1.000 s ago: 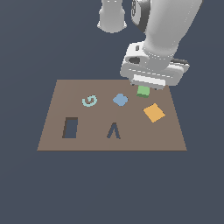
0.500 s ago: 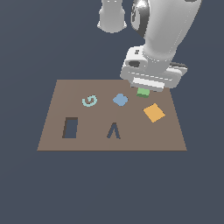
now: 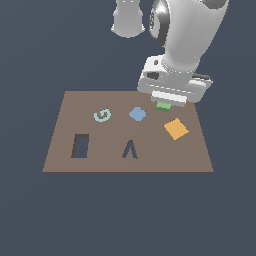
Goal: Insert a designated object into the corresponding slot on a board.
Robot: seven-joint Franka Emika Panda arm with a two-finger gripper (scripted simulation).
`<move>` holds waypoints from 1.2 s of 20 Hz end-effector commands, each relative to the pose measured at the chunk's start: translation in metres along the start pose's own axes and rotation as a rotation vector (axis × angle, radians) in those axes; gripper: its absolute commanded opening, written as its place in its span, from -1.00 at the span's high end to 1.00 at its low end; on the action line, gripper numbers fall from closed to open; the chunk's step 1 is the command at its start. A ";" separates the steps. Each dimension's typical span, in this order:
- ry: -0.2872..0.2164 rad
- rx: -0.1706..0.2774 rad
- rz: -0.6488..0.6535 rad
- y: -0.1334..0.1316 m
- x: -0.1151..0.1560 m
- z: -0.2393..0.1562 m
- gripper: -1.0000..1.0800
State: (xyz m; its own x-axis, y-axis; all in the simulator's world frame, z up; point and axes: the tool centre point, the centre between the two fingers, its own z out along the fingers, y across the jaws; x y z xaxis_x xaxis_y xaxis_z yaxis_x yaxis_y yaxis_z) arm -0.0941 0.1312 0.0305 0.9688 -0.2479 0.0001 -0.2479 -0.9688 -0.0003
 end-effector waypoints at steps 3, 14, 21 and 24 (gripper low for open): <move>0.000 0.000 0.001 0.000 0.000 0.001 1.00; 0.000 0.000 -0.014 0.013 0.009 0.000 1.00; 0.000 0.000 -0.049 0.047 0.034 -0.002 1.00; 0.000 0.000 -0.071 0.067 0.050 -0.003 1.00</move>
State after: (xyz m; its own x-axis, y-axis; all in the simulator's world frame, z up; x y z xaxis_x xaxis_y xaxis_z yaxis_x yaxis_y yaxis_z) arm -0.0675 0.0662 0.0323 0.9821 -0.1885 -0.0008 -0.1885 -0.9821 -0.0002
